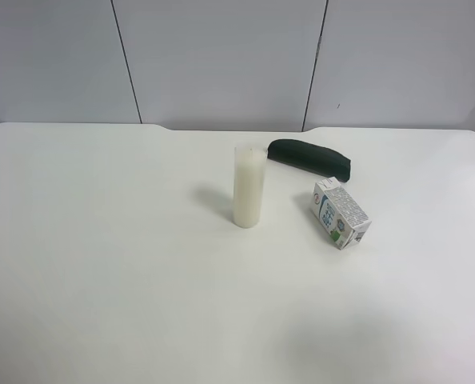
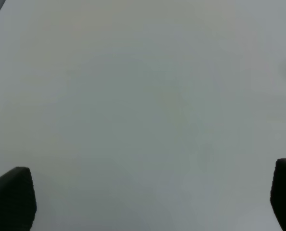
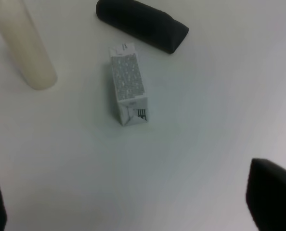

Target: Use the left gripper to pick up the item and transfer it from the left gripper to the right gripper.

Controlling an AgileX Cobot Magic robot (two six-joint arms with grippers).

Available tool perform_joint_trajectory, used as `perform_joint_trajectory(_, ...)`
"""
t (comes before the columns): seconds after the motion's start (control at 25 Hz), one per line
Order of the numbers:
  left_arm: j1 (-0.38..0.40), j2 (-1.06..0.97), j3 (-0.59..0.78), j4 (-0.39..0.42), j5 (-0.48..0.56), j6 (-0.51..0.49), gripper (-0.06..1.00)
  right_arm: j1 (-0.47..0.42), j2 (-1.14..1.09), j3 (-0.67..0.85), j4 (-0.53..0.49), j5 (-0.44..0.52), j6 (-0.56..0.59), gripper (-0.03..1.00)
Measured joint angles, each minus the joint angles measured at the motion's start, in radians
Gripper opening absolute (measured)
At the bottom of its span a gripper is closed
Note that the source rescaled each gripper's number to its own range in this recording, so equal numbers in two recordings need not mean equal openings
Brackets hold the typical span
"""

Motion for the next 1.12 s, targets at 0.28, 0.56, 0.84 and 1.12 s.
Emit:
perform_joint_trajectory(0.28, 0.000, 0.000, 0.000, 0.000, 0.000, 0.000, 0.99, 0.000, 0.000, 0.000, 0.000, 0.000, 0.000, 1.00)
perform_joint_trajectory(0.56, 0.000, 0.000, 0.000, 0.000, 0.000, 0.000, 0.99, -0.139, 0.000, 0.000, 0.000, 0.000, 0.000, 1.00)
perform_joint_trajectory(0.84, 0.000, 0.000, 0.000, 0.000, 0.000, 0.000, 0.99, -0.246, 0.000, 0.000, 0.000, 0.000, 0.000, 1.00)
perform_joint_trajectory(1.12, 0.000, 0.000, 0.000, 0.000, 0.000, 0.000, 0.99, -0.246, 0.000, 0.000, 0.000, 0.000, 0.000, 1.00)
